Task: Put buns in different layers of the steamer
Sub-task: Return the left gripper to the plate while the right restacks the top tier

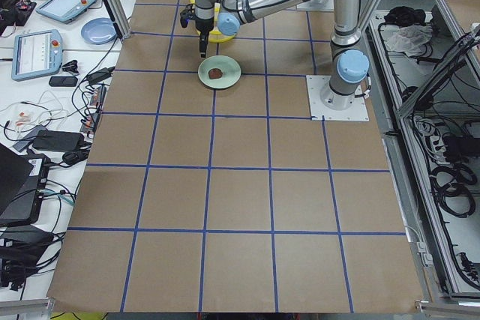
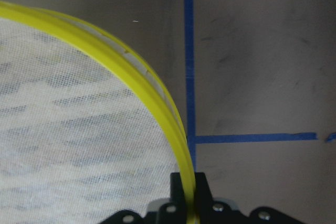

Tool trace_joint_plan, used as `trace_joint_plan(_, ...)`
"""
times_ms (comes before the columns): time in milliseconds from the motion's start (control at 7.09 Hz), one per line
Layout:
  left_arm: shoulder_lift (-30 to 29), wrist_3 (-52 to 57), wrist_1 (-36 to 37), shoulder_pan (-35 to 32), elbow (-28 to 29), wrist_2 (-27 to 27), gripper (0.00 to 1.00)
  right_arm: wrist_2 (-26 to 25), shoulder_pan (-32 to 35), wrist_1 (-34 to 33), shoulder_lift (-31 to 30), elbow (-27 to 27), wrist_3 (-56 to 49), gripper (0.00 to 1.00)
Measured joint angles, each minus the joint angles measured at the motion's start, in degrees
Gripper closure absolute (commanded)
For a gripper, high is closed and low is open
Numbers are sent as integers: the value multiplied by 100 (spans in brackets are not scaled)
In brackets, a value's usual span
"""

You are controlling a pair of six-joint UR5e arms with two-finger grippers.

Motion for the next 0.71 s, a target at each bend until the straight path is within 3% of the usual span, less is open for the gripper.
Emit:
trace_joint_plan(423,-311,53,11,274,-191,-601,0,-7,250,-27,141,44,256,89)
trace_joint_plan(564,-405,46,14,280,-198,-709,14,-10,257,-25,159,58,265,89)
trace_joint_plan(705,-467,45,15,282,-211,-756,73,-24,259,-19,180,64,265,89)
